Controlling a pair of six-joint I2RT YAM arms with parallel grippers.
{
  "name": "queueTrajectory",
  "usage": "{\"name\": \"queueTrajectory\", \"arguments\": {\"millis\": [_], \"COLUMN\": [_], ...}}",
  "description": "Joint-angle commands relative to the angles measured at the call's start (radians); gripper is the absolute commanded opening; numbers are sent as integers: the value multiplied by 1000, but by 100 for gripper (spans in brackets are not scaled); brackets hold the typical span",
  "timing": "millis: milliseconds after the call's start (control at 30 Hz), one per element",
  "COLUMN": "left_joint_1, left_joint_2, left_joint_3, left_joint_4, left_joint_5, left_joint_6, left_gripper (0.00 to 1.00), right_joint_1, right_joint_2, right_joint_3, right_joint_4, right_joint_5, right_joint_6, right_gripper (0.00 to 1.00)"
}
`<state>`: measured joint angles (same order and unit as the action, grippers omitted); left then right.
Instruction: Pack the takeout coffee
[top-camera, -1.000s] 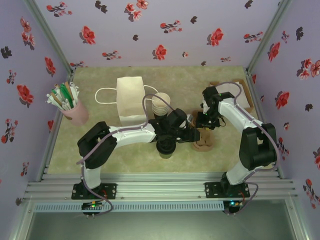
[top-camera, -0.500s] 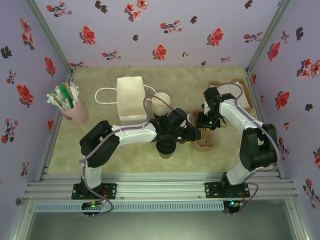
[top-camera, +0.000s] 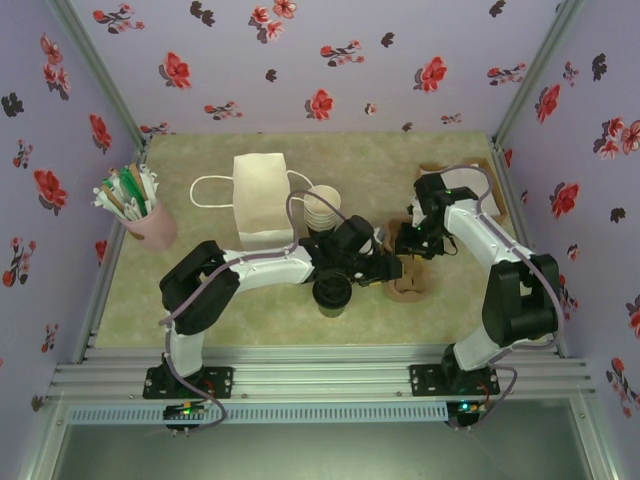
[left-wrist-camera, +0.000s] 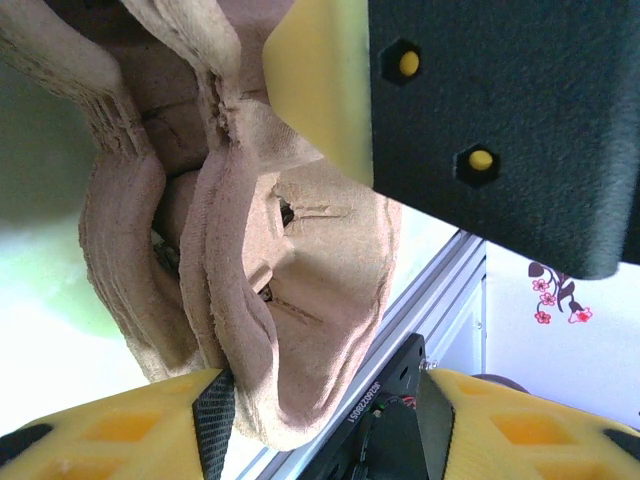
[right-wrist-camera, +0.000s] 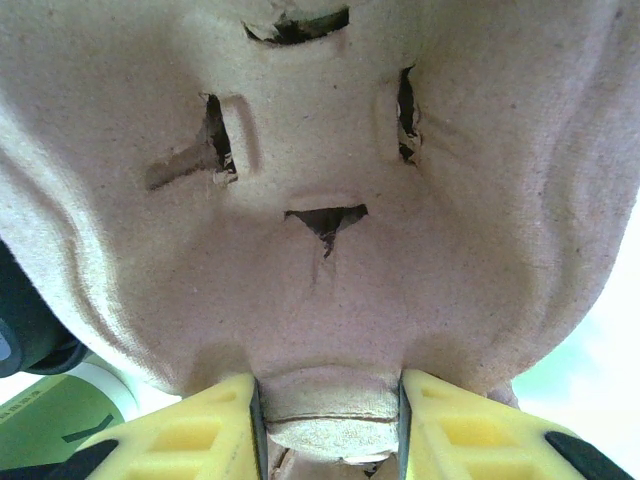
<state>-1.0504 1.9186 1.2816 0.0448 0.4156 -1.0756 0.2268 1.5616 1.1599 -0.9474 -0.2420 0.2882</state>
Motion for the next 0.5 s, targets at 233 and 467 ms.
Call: {"name": "queueTrajectory", "arguments": {"millis": [233,467], "left_joint_1": [14,16], "left_joint_2": [37,37], "left_joint_3": [-21,-19], "left_joint_4": [176,199], "left_joint_5": [41,35], "left_joint_6": [-96,-119], "left_gripper": [57,56], "right_joint_1": [1,2], "right_joint_2": [-35,-31], "right_joint_3": [-44,-66], "right_joint_4": [21,41], "right_joint_5": [-109,-115], "right_joint_6": [37,52], "right_gripper": [35,35]}}
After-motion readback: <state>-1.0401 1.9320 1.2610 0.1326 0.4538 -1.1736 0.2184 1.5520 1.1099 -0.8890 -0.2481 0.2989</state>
